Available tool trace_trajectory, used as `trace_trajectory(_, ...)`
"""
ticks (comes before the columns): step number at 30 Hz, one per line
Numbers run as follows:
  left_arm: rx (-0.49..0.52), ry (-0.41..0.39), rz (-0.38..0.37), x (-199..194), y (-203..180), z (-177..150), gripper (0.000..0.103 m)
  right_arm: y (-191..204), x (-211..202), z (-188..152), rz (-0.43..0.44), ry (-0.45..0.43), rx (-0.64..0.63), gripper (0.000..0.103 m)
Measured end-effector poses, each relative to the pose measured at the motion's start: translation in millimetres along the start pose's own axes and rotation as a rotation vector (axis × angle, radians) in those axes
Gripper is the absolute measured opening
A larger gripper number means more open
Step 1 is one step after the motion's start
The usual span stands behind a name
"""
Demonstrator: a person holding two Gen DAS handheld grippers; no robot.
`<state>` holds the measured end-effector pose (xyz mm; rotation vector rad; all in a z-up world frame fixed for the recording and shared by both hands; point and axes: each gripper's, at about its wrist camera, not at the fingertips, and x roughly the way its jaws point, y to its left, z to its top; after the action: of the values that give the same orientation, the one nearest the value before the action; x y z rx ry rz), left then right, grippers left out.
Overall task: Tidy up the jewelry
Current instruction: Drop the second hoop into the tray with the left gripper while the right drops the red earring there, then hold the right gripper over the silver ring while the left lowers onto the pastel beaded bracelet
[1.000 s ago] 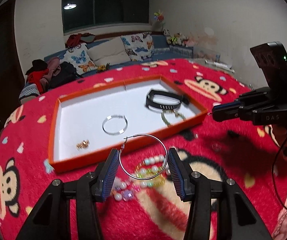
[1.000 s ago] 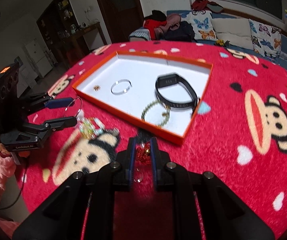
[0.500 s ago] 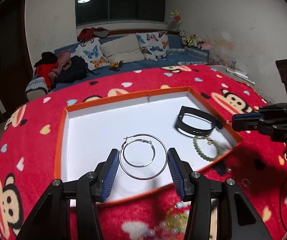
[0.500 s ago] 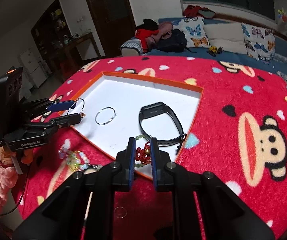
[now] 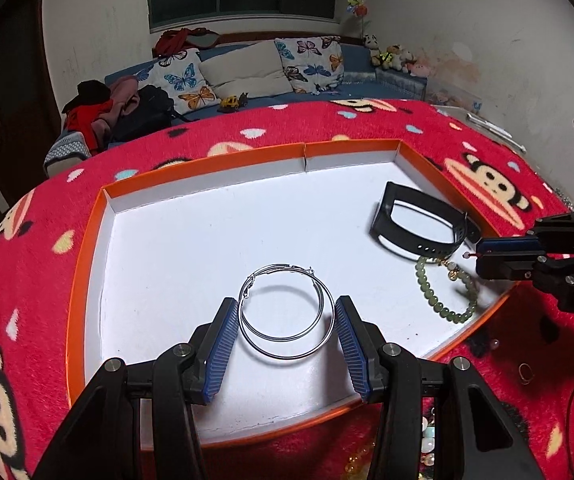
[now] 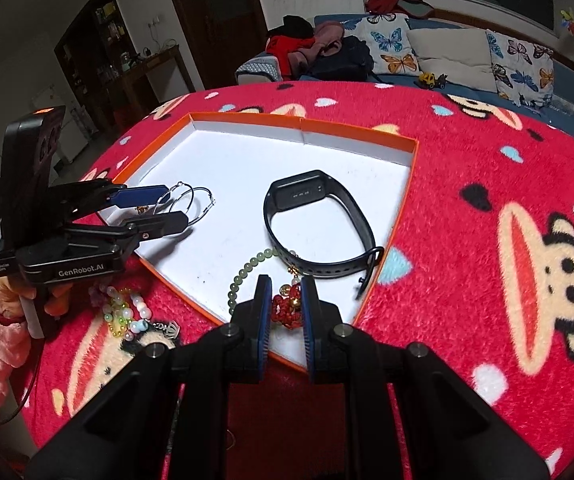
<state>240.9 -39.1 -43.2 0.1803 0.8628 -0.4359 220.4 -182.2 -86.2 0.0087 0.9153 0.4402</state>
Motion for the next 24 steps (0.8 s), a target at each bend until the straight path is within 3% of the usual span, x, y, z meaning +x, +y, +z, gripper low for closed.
trace_trajectory(8,-0.003,0.009,0.008,3,-1,0,0.054,0,2,1,-0.003,0.005,0.001,0.019)
trace_trajectory(13,0.0,0.009,0.02,1,-2,-1,0.056,-1,-3,-1,-0.004,-0.01,0.003,0.032)
trace_trajectory(24,0.007,-0.034,0.039,-37,-12,-6,0.056,12,-39,-21,-0.005,-0.007,-0.032,0.032)
